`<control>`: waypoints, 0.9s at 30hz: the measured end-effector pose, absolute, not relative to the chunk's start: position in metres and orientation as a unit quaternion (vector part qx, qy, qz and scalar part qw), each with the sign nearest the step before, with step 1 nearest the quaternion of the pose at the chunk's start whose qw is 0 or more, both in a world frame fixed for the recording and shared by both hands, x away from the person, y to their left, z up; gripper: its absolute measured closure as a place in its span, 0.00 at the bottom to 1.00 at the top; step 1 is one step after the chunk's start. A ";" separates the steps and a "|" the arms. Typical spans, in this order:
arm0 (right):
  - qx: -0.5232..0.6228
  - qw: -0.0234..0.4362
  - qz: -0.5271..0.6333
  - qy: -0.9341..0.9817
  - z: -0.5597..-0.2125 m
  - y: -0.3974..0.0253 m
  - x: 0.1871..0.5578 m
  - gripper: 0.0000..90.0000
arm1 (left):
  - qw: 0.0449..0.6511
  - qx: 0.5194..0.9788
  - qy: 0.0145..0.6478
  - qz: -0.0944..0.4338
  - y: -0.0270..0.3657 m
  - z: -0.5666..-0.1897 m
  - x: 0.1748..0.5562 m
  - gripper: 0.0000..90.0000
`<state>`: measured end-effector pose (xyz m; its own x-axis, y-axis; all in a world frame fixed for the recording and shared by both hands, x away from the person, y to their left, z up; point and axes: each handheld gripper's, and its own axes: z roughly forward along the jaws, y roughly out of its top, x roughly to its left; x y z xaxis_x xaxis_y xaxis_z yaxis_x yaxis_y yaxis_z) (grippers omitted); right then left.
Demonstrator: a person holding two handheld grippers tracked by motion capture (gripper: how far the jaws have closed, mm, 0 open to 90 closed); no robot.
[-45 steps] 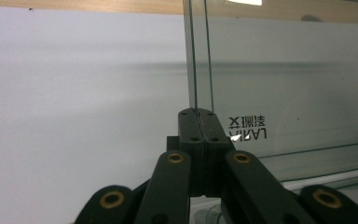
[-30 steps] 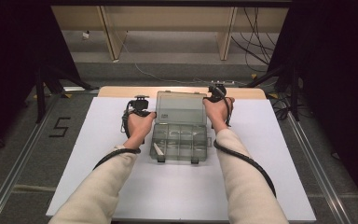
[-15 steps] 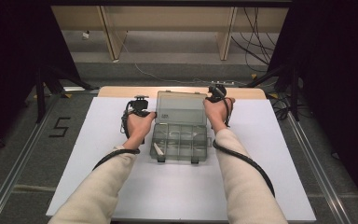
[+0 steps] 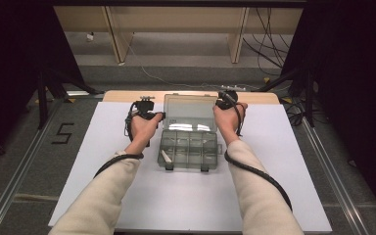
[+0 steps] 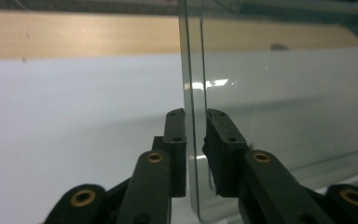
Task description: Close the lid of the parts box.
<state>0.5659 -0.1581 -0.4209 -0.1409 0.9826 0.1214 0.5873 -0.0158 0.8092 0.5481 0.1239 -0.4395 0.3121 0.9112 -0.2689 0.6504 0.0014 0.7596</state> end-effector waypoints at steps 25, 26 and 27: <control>0.571 0.283 0.416 0.648 -0.414 -0.160 0.542 1.00 | 0.432 0.674 0.570 0.187 0.115 -0.409 0.572 0.95; 0.571 0.283 0.416 0.648 -0.414 -0.160 0.542 1.00 | 0.424 0.684 0.564 0.188 0.117 -0.408 0.570 0.95; 0.572 0.282 0.417 0.647 -0.414 -0.160 0.540 1.00 | 0.422 0.685 0.561 0.195 0.116 -0.407 0.569 0.97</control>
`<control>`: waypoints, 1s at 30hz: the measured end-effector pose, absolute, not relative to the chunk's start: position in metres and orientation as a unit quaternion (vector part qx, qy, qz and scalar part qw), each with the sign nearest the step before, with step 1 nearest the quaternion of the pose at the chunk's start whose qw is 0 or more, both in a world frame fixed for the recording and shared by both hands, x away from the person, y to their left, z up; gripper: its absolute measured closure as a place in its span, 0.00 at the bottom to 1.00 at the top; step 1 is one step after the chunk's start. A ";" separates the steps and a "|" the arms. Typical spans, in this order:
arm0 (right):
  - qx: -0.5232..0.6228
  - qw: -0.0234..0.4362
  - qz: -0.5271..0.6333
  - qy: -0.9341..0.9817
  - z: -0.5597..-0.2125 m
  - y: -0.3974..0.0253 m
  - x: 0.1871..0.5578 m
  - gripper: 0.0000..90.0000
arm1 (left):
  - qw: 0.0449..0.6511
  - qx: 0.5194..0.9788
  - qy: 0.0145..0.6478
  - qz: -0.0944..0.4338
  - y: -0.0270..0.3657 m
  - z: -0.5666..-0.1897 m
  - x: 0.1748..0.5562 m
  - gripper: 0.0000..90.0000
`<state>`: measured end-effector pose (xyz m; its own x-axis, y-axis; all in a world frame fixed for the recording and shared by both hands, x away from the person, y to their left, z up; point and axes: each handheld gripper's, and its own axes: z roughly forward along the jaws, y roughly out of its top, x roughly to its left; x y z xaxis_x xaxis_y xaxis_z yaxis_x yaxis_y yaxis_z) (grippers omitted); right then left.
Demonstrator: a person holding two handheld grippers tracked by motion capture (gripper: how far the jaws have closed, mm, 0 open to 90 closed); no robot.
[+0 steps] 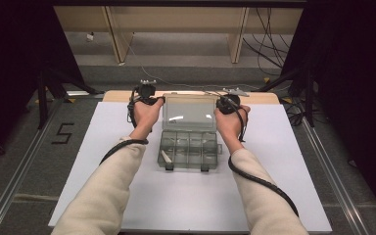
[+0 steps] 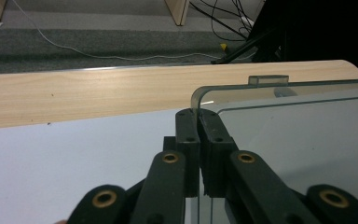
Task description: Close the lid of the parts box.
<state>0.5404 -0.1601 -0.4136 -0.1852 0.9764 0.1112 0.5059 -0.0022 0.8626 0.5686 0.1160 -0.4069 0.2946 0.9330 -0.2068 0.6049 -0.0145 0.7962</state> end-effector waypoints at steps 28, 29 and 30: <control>0.571 0.256 0.432 0.649 -0.404 -0.166 0.539 0.97 | 0.450 0.669 0.546 0.225 0.115 -0.402 0.545 0.98; 0.571 0.256 0.431 0.650 -0.404 -0.166 0.539 0.97 | 0.451 0.669 0.546 0.225 0.115 -0.401 0.544 0.98; 0.571 0.256 0.431 0.650 -0.404 -0.166 0.539 0.97 | 0.451 0.669 0.546 0.225 0.115 -0.401 0.544 0.98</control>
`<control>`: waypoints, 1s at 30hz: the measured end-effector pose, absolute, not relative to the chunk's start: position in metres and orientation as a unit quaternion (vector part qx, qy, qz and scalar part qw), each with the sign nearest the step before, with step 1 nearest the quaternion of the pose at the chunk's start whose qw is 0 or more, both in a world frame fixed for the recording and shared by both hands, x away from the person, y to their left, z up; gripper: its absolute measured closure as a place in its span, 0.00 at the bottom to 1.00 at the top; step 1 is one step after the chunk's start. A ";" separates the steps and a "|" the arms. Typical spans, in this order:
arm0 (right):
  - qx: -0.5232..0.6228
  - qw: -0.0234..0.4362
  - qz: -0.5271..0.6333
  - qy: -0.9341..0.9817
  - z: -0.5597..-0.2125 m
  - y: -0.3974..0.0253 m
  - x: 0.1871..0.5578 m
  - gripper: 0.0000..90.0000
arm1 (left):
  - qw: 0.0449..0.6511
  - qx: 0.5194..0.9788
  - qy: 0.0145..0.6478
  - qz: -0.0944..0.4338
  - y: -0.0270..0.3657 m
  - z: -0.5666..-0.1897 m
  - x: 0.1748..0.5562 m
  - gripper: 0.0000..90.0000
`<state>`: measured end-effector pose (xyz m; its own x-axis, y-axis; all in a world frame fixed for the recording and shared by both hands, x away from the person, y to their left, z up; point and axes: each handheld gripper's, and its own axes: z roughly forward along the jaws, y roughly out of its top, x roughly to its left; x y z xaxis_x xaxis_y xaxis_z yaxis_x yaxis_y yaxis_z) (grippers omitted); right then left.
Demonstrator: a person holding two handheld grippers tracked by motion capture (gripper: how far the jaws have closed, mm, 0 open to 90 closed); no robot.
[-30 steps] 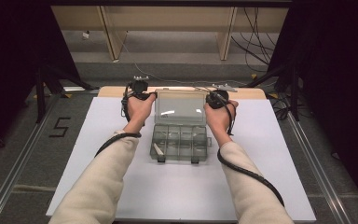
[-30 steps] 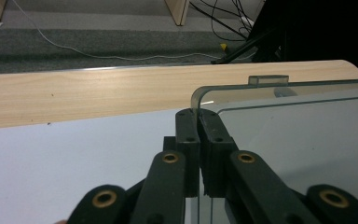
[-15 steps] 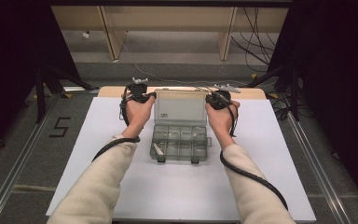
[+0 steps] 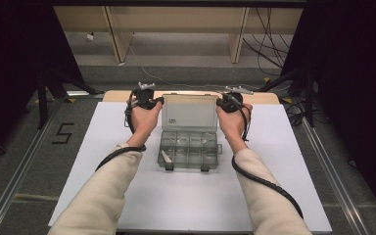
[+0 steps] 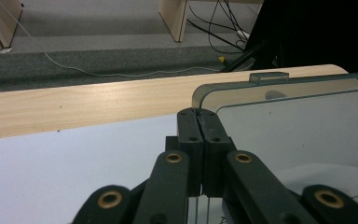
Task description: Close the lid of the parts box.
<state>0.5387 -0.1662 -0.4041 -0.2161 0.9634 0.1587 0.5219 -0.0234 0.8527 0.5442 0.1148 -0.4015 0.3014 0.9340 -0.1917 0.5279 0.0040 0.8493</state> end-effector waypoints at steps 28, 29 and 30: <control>0.551 0.291 0.439 0.647 -0.402 -0.164 0.515 0.97 | 0.468 0.664 0.529 0.245 0.117 -0.401 0.523 0.98; 0.551 0.291 0.439 0.647 -0.402 -0.164 0.515 0.97 | 0.468 0.664 0.529 0.245 0.117 -0.401 0.523 0.98; 0.549 0.290 0.442 0.647 -0.402 -0.164 0.514 0.97 | 0.469 0.663 0.529 0.247 0.117 -0.401 0.523 0.98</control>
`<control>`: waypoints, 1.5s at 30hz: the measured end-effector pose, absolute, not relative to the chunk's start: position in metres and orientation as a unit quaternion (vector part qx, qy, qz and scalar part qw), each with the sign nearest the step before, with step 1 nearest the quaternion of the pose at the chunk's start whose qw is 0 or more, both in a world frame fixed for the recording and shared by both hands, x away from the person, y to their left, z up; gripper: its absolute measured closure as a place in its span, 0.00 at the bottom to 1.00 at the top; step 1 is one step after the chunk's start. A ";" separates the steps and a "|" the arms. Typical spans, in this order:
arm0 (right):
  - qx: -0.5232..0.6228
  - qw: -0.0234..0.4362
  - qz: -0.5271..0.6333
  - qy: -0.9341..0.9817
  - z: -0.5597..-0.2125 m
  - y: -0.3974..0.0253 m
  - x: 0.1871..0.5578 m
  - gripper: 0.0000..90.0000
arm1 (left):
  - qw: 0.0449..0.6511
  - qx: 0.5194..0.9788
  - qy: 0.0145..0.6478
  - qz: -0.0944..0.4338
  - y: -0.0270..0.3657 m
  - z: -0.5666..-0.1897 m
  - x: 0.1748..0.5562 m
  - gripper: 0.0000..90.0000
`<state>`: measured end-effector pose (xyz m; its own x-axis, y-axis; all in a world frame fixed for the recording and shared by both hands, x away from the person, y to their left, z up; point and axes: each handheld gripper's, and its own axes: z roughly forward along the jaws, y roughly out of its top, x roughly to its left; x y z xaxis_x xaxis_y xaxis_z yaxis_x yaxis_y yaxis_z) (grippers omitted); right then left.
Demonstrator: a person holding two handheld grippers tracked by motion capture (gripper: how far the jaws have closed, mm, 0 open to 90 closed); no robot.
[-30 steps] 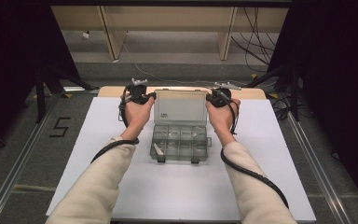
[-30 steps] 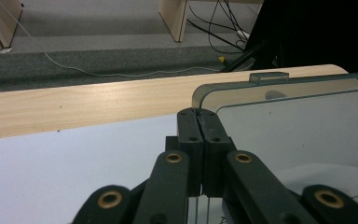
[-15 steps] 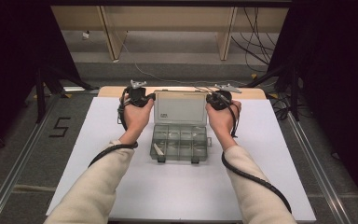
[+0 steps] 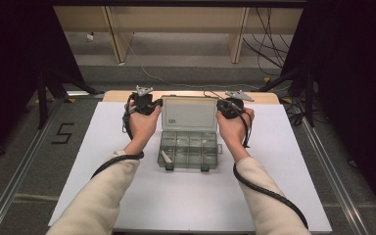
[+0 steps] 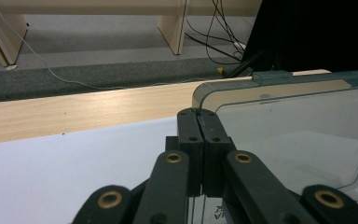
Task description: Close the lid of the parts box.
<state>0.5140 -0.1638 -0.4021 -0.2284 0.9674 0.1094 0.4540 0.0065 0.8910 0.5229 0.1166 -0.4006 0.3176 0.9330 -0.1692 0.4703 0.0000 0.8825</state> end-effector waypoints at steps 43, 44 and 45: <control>0.524 0.323 0.454 0.644 -0.404 -0.163 0.488 0.97 | 0.485 0.658 0.507 0.272 0.118 -0.403 0.500 0.99; 0.522 0.322 0.454 0.646 -0.404 -0.163 0.488 0.97 | 0.484 0.659 0.507 0.272 0.118 -0.403 0.499 0.99; 0.522 0.322 0.456 0.645 -0.404 -0.163 0.488 0.97 | 0.485 0.659 0.506 0.273 0.119 -0.403 0.498 0.99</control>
